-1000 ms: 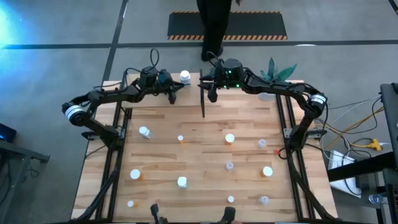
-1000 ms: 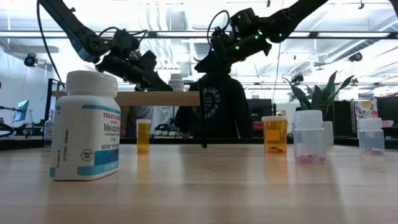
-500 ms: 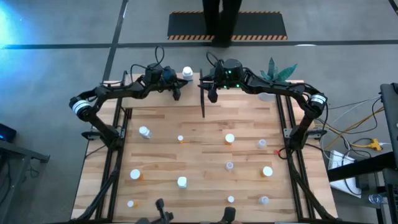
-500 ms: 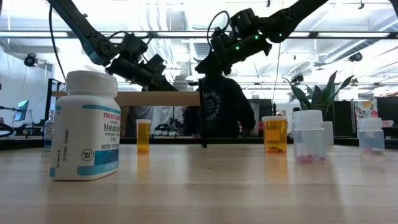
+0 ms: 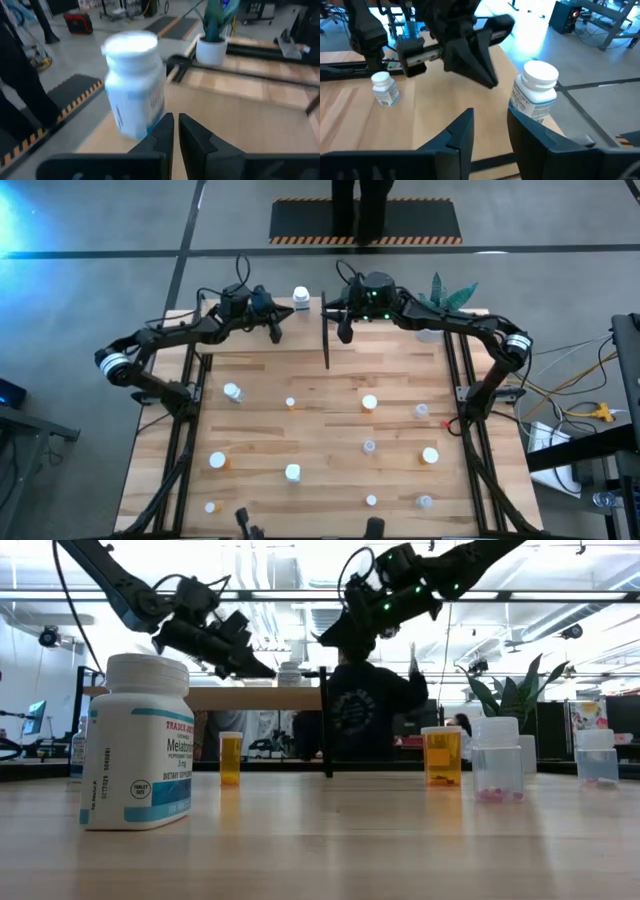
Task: Pick and place medicine bottles onto shelf by color
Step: Put the top large orange pill bottle on the shelf
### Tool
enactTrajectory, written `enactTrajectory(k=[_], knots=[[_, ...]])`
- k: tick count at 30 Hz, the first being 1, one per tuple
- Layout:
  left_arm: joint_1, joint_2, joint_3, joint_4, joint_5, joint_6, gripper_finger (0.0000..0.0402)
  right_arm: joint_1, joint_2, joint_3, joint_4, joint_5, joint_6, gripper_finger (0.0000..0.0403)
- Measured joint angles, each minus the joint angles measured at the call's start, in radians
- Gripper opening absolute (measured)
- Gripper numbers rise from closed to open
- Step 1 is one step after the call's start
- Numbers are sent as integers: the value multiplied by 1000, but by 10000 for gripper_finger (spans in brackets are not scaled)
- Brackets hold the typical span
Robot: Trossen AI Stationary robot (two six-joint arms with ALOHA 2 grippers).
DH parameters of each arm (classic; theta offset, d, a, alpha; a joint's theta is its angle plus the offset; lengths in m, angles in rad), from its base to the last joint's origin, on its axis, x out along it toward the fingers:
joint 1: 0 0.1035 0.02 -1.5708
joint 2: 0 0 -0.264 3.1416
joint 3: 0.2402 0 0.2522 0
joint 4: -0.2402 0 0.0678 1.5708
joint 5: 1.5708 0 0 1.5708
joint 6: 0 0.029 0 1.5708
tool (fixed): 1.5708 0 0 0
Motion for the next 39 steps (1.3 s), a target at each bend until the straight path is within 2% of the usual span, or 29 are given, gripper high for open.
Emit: enactTrajectory(k=[6, 11, 16, 19, 22, 25, 33, 39], knots=[[-29, -125, -82, 17, 8, 15, 10, 16, -105, 0, -174, 2, -52, 61], [-102, -275, -187, 102, 19, 14, 10, 58, -199, 0, -357, 1, -63, 17], [-199, -392, -288, 136, 19, 2, 10, 127, -277, 0, -598, 21, -39, 10], [-252, -431, -348, 186, 9, -33, 10, 198, -309, 0, -731, 127, 11, 16], [-299, -441, -412, 281, 2, -47, 10, 281, -319, 0, -857, 267, 75, 38], [-333, -438, -465, 393, -15, -64, 10, 362, -315, 0, -943, 341, 158, 75], [-356, -425, -540, 522, -50, -91, 10, 509, -256, -27, -1071, 367, 355, 215], [-357, -424, -562, 527, -49, -92, 10, 565, -172, -72, -1046, 367, 395, 281]])
